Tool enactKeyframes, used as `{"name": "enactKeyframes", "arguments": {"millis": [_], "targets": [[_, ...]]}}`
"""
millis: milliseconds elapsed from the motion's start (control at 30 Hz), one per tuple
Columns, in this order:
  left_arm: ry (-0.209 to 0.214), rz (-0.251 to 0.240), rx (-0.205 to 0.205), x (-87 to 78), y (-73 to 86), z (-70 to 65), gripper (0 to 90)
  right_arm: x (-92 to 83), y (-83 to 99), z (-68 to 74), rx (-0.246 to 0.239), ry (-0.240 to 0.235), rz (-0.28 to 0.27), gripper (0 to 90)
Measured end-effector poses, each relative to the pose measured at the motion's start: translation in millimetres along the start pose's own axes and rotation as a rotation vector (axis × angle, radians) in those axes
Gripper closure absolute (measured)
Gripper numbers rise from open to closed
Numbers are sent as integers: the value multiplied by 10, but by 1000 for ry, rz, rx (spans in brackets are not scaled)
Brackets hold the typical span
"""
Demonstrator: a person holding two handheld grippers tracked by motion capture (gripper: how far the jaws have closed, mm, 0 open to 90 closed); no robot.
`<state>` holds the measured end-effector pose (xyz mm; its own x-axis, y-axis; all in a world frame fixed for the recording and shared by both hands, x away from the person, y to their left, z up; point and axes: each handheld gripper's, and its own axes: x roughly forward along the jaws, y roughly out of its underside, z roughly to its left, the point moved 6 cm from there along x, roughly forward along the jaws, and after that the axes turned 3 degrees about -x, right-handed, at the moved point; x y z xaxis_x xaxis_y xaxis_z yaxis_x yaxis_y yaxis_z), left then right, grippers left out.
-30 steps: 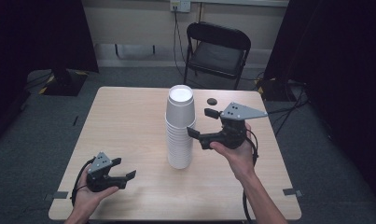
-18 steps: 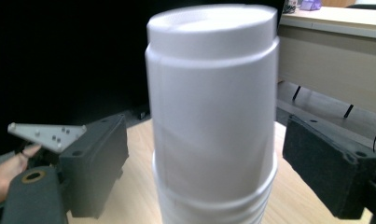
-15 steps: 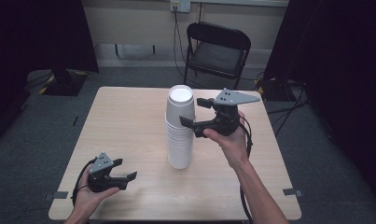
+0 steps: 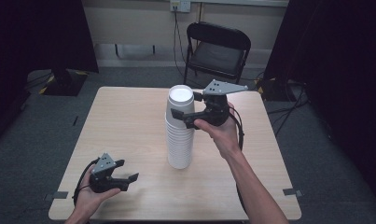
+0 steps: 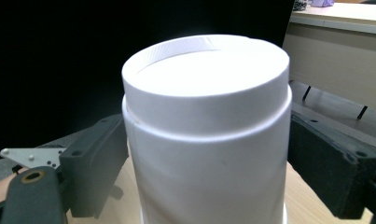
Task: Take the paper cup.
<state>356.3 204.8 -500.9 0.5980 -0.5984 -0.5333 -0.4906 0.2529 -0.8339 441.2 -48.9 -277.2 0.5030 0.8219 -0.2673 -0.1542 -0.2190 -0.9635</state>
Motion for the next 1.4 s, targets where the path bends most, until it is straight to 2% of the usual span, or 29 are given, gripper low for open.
{"name": "enactKeyframes", "arguments": {"millis": [233,333,467,700,800,1400], "targets": [[-10,-6,-9,-13,-6,21,194,78,20,9,-3,7,20,134],[-7,-8,-10,-13,-8,15,194,122,45,-10,-4,19,39,134],[-5,-8,-10,-12,-7,12,194,196,100,-21,-3,9,69,131],[-8,-13,-13,-20,-10,23,194,240,150,-16,-21,13,88,129],[-9,-9,-11,-15,-8,24,194,236,147,0,-39,30,96,132],[-18,-11,-11,-11,-11,45,194,193,58,-2,-52,32,77,145]]}}
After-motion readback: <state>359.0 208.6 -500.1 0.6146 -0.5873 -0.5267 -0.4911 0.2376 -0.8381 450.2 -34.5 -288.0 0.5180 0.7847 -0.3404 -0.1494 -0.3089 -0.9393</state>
